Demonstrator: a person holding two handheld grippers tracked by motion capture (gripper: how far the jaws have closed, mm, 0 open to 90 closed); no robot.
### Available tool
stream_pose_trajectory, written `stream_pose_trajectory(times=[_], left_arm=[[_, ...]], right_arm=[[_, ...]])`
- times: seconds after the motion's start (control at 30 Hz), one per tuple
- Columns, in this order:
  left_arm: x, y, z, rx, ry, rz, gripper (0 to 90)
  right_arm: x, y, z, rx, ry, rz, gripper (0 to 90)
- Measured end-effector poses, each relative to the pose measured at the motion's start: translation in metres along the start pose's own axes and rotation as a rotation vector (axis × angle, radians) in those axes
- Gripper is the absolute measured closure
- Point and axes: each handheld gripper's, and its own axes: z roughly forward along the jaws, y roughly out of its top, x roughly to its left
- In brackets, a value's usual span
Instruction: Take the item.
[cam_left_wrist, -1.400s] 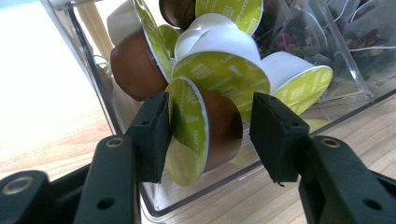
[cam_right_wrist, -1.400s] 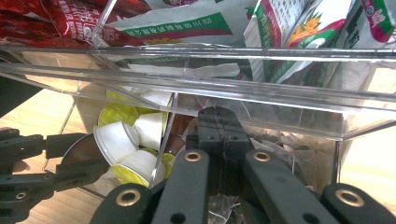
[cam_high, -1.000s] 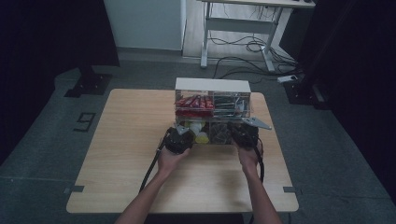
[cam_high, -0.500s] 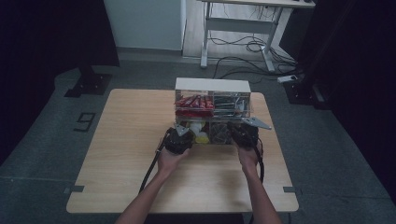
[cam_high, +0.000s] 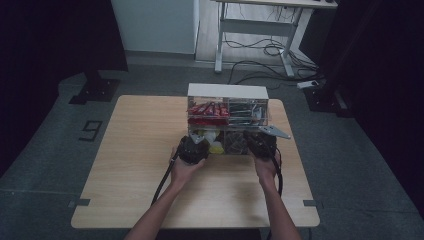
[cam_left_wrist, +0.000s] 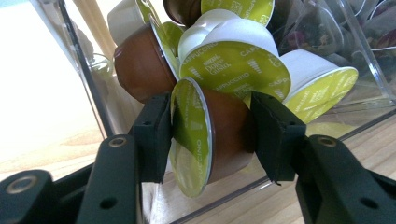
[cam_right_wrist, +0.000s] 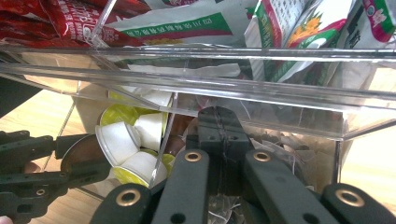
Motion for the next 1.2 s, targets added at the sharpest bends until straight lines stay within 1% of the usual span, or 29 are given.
stream_pose_trajectory(times=[0.13,0.23,0.33,0.4,0.6,0.73,0.93,1.2], left_arm=[[0.0,0.0,0.0,0.0,0.004,0.003,53.0],[0.001,-0.001,-0.001,-0.005,-0.002,0.001,54.0],[0.002,-0.003,-0.003,-0.025,0.002,0.02,55.4],[0.003,-0.005,-0.004,-0.047,0.003,0.018,56.3],[0.007,-0.006,-0.008,-0.068,-0.045,0.003,57.4],[0.008,-0.005,-0.013,-0.092,-0.057,0.003,57.6],[0.01,-0.002,-0.022,-0.11,-0.078,0.006,57.7],[0.01,0.0,-0.033,-0.139,-0.104,-0.002,57.7]], right_arm=[[0.0,0.0,0.0,0.0,-0.001,0.001,88.9],[0.0,0.0,0.0,0.0,-0.002,0.002,89.0],[0.0,0.0,0.0,-0.001,-0.001,0.002,89.0],[0.0,0.0,0.0,-0.002,-0.001,0.001,88.9],[0.0,0.0,0.0,-0.002,-0.001,0.003,89.0],[0.0,-0.001,0.0,-0.003,0.0,0.005,89.0],[0.0,-0.001,0.0,-0.003,0.0,0.004,88.9],[0.0,-0.001,0.0,-0.004,-0.001,0.006,88.9]])
